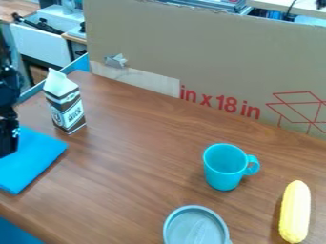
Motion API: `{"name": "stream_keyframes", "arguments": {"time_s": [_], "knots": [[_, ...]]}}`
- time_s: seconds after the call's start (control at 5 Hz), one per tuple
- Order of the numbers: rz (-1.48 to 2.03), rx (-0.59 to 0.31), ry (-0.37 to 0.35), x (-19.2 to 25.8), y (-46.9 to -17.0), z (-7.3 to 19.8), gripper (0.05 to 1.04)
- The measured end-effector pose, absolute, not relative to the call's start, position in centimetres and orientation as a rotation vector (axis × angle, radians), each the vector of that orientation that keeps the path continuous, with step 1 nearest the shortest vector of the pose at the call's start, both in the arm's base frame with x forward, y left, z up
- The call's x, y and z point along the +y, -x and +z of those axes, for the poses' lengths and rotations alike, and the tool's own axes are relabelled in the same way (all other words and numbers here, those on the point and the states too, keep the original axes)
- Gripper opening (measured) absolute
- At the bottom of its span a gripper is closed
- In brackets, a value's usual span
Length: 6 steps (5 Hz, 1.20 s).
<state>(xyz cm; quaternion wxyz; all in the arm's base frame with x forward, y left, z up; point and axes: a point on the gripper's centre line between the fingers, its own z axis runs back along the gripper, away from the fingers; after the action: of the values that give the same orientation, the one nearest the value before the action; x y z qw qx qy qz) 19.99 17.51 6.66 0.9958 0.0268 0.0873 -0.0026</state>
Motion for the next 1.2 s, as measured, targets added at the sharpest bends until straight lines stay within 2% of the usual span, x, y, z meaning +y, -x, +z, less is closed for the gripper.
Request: {"name": "stream_keyframes", "arguments": {"time_s": [0.4, 0.6, 0.8, 1.0, 1.2], "knots": [[0.010, 0.174, -0.061, 18.2, -20.5, 4.4, 1.001], [-0.038, 0.131, -0.008, 17.5, -21.3, 2.2, 1.001], [-0.055, 0.100, 0.010, 17.2, -21.8, 1.8, 1.001], [-0.076, 0.061, 0.063, 17.1, -21.7, 1.8, 1.001], [-0.107, 0.039, 0.164, 14.7, -21.3, 2.2, 1.001]]}}
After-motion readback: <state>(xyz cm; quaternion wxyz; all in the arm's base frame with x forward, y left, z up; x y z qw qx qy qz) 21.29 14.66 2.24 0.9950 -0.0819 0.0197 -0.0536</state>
